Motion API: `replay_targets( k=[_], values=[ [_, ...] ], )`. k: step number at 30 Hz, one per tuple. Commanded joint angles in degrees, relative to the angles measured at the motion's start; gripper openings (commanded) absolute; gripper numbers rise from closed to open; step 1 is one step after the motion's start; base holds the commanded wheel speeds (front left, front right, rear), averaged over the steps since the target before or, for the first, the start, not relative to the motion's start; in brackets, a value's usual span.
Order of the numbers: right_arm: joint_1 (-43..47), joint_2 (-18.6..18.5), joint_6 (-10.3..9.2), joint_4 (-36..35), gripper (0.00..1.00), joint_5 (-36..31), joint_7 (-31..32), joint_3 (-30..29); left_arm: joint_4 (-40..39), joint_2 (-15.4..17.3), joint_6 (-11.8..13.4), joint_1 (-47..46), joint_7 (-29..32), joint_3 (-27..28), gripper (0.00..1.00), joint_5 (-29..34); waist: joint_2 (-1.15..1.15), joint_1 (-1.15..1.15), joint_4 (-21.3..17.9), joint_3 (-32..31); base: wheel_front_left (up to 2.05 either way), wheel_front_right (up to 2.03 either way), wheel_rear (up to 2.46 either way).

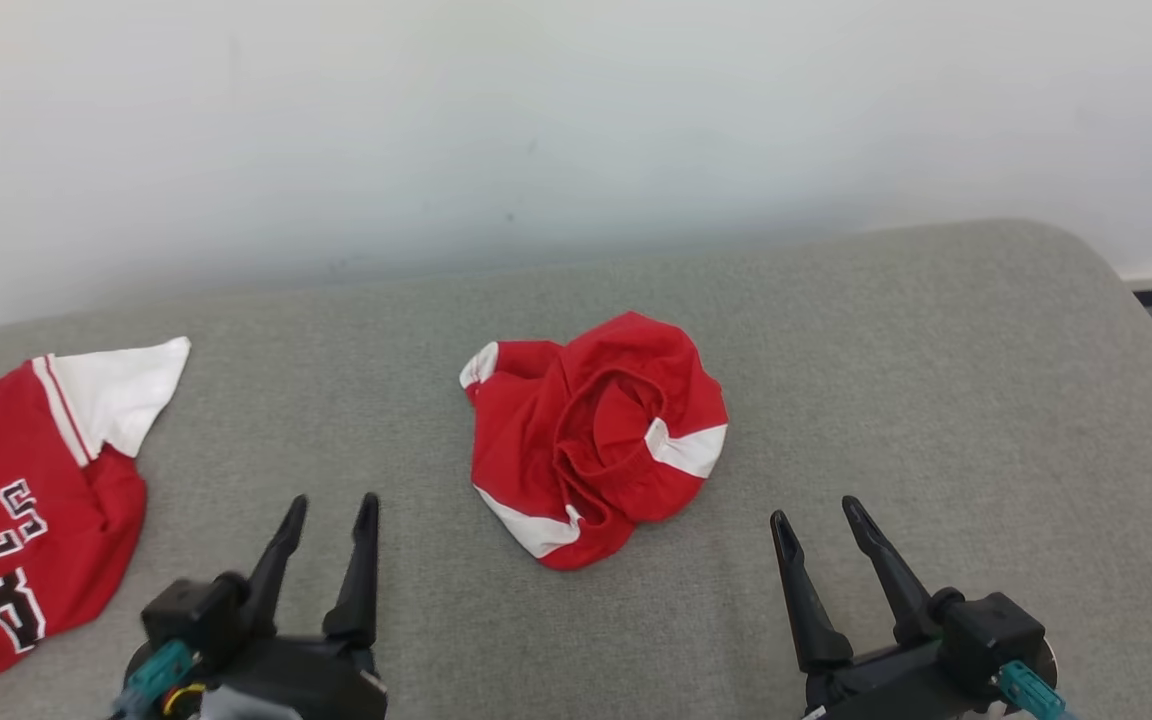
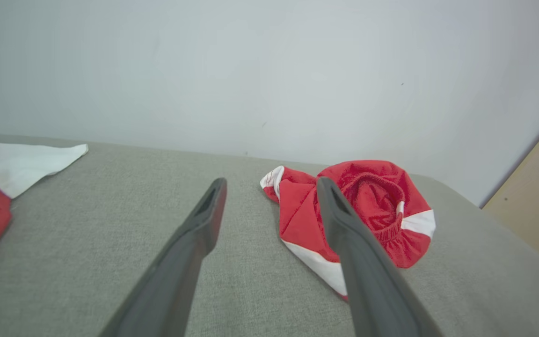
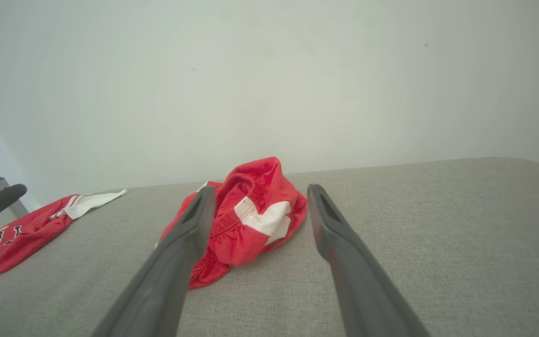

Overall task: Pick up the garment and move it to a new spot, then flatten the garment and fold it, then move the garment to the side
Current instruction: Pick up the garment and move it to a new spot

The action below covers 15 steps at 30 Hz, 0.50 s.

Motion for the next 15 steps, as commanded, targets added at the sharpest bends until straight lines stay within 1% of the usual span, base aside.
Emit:
replay_targets(
  k=[1, 4, 8, 9, 11, 12, 13, 15],
  values=[
    [1.1, -0.3, -0.06, -0.2, 1.00, -0.4, -0.1, 0.0, -2.6, 0.6, 0.4, 3.1, -0.2, 2.0, 1.00, 2.1, 0.00, 0.01, 1.9, -1.8, 0.00, 0.00, 0.00],
    [1.3, -0.5, -0.06, -0.5, 1.00, -0.7, -0.1, 0.2, -6.6, 0.8, 0.7, 7.1, -0.2, 5.1, 1.00, 5.0, 0.00, 0.01, 2.4, -2.5, 0.00, 0.00, 0.00],
    [2.2, -0.6, -0.06, -0.9, 1.00, -1.3, -0.1, 0.3, -10.9, -0.1, -0.1, 12.0, -0.2, 9.7, 1.00, 7.6, 0.00, 0.01, 2.7, -3.3, 0.00, 0.00, 0.00],
    [2.2, -0.6, -0.06, -0.9, 1.00, -1.3, -0.1, 0.3, -10.9, -0.1, -0.1, 12.0, -0.2, 9.7, 1.00, 7.6, 0.00, 0.01, 2.7, -3.3, 0.00, 0.00, 0.00],
    [2.5, -0.8, -0.06, -1.2, 1.00, -1.6, -0.1, 0.3, -13.0, -0.5, -0.7, 14.1, -0.2, 11.6, 1.00, 9.4, 0.00, 0.01, 2.9, -3.8, 0.00, 0.00, 0.00],
    [2.7, -0.7, -0.06, -1.4, 1.00, -1.8, -0.1, 0.2, -13.9, -0.8, -1.1, 15.1, -0.2, 12.5, 1.00, 10.5, 0.00, 0.01, 3.0, -4.0, 0.00, 0.00, 0.00],
    [3.4, -0.5, -0.06, -1.9, 1.00, -2.1, -0.1, -0.3, -15.6, -1.2, -1.6, 17.1, -0.2, 14.1, 1.00, 12.9, 0.00, 0.01, 3.0, -4.3, 0.00, 0.00, 0.00],
    [4.3, -0.3, -0.06, -2.5, 1.00, -2.6, -0.1, -0.9, -17.1, -1.8, -1.8, 19.2, -0.2, 15.8, 1.00, 15.3, 0.00, 0.01, 2.8, -4.9, 0.00, 0.00, 0.00]
  ],
)
